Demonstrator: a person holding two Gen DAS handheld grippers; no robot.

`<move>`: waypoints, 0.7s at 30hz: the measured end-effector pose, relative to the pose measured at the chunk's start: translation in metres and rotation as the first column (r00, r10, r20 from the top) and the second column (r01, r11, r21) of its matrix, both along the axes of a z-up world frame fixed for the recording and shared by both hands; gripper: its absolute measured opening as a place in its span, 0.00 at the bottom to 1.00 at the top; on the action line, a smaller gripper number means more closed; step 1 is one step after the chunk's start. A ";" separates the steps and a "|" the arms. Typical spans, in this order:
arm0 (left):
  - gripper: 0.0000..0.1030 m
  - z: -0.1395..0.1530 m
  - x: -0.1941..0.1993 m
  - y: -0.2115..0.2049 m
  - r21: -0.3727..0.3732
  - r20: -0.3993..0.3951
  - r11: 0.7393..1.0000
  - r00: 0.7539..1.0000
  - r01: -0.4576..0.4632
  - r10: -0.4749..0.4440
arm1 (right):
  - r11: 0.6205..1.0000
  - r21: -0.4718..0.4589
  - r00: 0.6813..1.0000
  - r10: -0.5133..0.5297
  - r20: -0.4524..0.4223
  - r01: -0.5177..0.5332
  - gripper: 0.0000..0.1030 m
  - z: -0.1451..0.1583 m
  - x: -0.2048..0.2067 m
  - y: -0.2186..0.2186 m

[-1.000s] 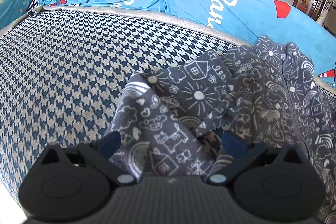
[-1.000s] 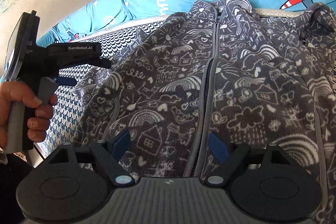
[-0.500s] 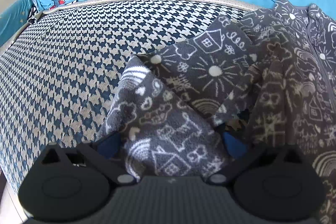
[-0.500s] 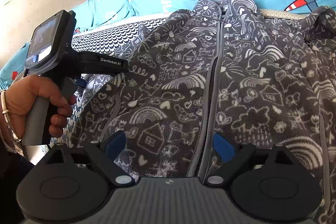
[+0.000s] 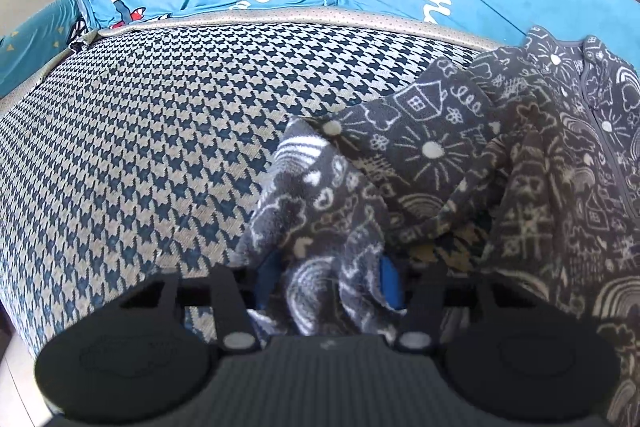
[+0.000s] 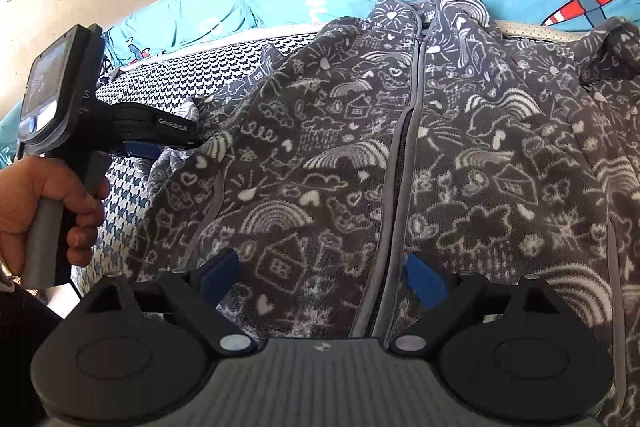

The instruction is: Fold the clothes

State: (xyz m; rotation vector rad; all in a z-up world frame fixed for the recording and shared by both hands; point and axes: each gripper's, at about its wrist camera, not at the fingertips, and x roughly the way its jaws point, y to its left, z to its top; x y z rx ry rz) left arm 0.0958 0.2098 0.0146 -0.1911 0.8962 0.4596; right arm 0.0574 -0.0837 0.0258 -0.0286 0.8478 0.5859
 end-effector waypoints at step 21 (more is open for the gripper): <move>0.28 0.013 -0.044 0.091 -0.018 0.033 0.969 0.968 -0.248 0.248 | 0.997 -0.079 0.998 0.023 0.057 -0.019 0.92 -0.006 -0.004 0.012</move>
